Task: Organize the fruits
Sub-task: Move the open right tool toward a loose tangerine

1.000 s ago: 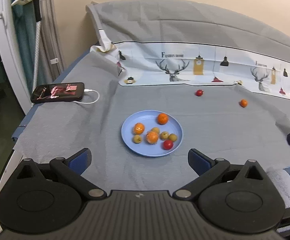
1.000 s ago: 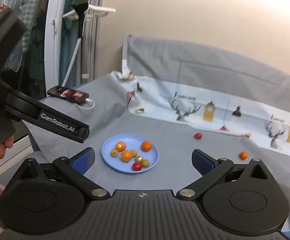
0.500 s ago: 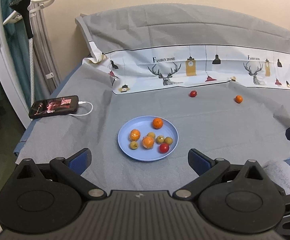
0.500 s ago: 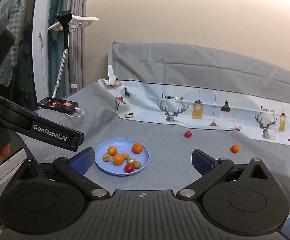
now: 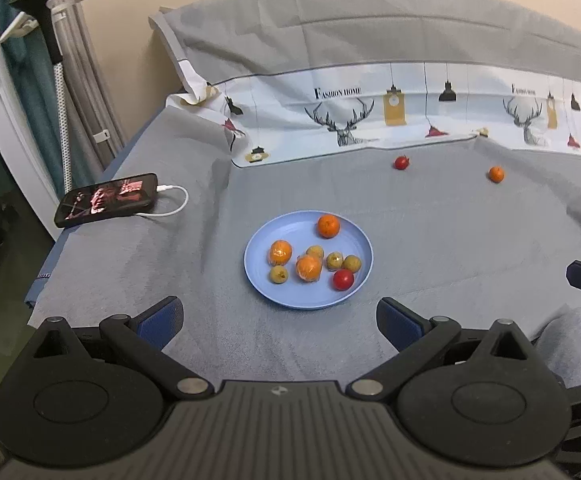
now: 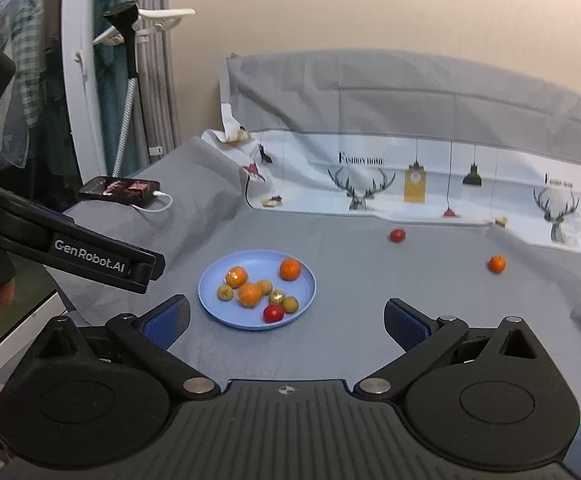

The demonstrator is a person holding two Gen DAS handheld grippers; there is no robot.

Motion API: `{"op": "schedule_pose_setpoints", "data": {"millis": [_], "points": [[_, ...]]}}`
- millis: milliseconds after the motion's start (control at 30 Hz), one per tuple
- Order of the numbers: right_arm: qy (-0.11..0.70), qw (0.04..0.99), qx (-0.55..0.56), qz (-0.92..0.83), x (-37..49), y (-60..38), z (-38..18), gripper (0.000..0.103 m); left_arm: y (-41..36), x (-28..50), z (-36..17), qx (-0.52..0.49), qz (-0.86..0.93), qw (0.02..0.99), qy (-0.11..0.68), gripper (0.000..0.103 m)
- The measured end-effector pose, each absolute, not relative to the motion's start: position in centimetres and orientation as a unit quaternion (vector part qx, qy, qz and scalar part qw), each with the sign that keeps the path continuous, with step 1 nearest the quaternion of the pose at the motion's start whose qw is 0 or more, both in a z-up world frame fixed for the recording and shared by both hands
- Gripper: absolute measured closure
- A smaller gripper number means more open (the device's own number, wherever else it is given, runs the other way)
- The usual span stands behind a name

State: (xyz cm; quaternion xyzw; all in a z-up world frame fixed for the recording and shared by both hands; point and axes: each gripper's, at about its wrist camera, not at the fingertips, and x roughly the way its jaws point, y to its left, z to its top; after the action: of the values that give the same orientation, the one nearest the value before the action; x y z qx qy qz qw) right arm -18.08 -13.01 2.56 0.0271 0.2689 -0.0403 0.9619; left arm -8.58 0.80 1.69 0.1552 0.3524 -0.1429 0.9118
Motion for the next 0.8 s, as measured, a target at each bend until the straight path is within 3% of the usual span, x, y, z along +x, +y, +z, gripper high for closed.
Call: {"op": "schedule_pose_setpoints", "data": {"millis": [333, 800], "points": [[0.313, 0.941, 0.098, -0.082, -14.6, -18.3, -1.1, 0.001, -5.1, -2.9, -1.0, 0.187, -0.154, 0.885, 0.399, 0.000], [0.316, 0.894, 0.139, -0.287, -5.2, -35.8, -8.3, 0.001, -23.4, 12.4, -7.5, 0.191, -0.219, 0.858, 0.424, 0.000]]}}
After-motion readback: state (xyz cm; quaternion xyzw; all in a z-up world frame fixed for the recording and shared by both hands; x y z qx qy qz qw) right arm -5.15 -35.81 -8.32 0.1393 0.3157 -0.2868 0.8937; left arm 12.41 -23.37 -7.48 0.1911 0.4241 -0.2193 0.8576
